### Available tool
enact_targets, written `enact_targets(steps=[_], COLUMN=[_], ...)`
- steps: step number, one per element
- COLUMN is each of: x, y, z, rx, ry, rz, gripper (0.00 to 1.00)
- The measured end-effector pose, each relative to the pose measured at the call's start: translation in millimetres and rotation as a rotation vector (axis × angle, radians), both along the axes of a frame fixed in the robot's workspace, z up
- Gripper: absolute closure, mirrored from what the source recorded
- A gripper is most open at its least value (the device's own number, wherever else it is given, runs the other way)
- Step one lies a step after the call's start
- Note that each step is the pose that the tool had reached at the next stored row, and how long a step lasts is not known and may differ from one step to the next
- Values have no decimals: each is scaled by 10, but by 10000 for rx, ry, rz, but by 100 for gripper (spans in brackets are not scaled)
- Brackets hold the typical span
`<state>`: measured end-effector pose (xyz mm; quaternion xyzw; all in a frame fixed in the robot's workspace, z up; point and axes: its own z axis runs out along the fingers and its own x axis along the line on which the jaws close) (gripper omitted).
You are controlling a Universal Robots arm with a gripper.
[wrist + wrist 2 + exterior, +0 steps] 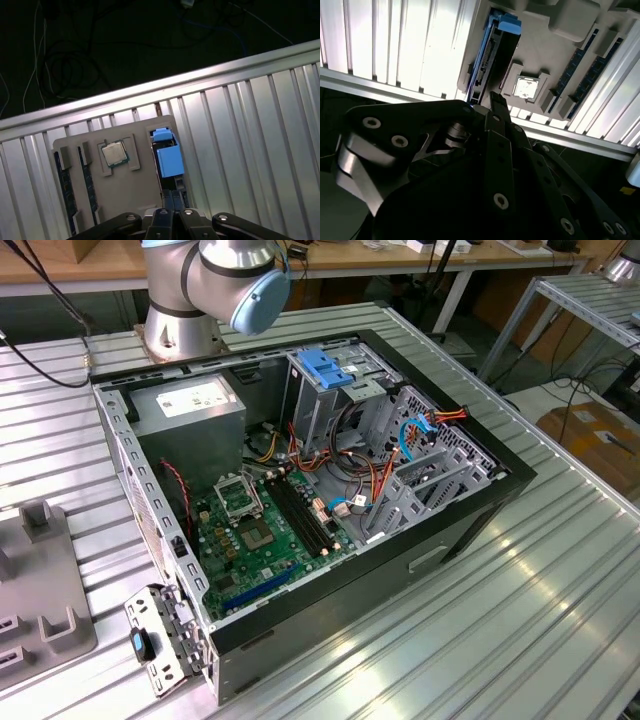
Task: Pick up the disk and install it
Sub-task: 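Pick up the disk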
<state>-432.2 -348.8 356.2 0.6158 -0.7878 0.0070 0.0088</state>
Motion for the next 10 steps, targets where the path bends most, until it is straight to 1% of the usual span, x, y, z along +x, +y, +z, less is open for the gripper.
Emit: enact_targets(steps=[3,4,6,8,9,10], x=[0,0,0,-1,-2,-3], y=[0,0,0,1,1,0], z=[-2,-4,-14,-18,-27,-34], rx=[0,1,7,36,63,65], ry=[-12,-21,-76,-102,-118,-120], rz=[296,450,783,949,1058,1093], gripper=[89,89,89,89,89,89])
